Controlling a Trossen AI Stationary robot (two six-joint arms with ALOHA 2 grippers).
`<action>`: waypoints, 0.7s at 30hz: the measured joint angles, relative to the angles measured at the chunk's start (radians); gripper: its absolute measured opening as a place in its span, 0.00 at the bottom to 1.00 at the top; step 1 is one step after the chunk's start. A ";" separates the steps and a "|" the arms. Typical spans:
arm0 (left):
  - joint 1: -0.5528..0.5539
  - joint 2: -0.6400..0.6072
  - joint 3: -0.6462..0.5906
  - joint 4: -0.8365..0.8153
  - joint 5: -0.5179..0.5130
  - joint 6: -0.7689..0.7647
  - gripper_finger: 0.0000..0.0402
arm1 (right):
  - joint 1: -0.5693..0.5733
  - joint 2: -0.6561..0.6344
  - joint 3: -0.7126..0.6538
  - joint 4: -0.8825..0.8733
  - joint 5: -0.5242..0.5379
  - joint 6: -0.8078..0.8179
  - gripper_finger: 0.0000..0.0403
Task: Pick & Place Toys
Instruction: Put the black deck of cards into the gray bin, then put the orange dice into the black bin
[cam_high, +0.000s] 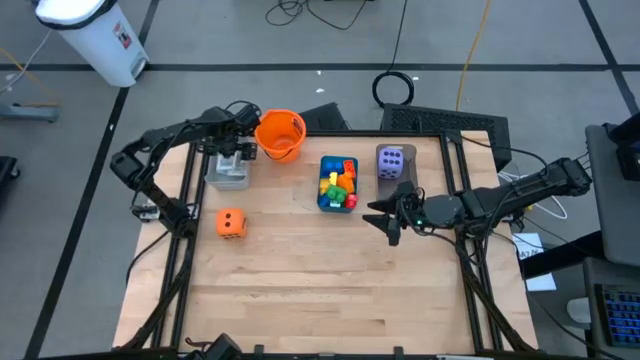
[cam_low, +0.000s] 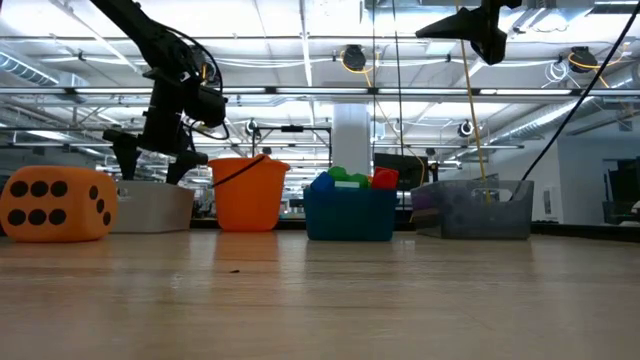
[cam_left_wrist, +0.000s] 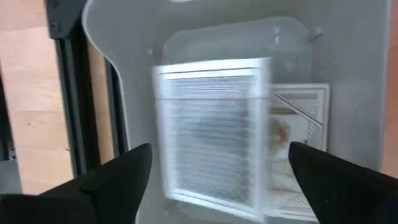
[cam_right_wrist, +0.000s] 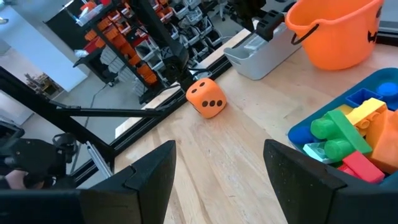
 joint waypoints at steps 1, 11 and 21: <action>0.000 0.000 0.000 0.000 0.008 0.003 0.95 | 0.000 0.000 0.000 0.004 0.000 0.000 0.58; -0.010 -0.073 0.000 0.000 0.073 0.032 0.80 | 0.001 0.000 0.000 0.007 0.000 0.009 0.58; -0.101 -0.324 0.001 0.016 0.249 0.055 0.77 | 0.001 0.000 0.000 0.016 0.000 0.024 0.58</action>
